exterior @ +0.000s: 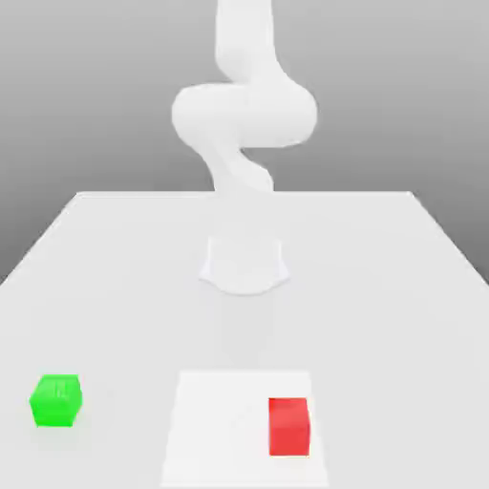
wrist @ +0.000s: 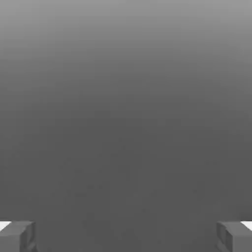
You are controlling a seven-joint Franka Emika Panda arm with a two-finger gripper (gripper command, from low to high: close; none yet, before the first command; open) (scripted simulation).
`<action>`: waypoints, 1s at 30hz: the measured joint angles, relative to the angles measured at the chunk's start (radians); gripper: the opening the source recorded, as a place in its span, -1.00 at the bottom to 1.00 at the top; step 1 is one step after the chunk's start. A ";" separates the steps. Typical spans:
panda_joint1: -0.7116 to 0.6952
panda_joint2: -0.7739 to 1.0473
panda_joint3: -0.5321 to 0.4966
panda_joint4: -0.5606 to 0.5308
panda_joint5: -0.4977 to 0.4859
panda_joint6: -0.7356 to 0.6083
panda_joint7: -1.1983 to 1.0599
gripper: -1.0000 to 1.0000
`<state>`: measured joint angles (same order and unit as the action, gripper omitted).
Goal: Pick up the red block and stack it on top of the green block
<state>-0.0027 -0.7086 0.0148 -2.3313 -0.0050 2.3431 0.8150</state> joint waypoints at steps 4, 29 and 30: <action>-0.004 0.151 0.024 -0.052 -0.008 0.071 0.025 0.00; 0.052 1.016 0.050 -0.255 -0.071 0.550 0.155 -1.00; 0.052 1.016 0.050 -0.255 -0.071 0.550 0.155 -1.00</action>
<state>0.0494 0.3075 0.0644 -2.5862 -0.0762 2.8928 0.9703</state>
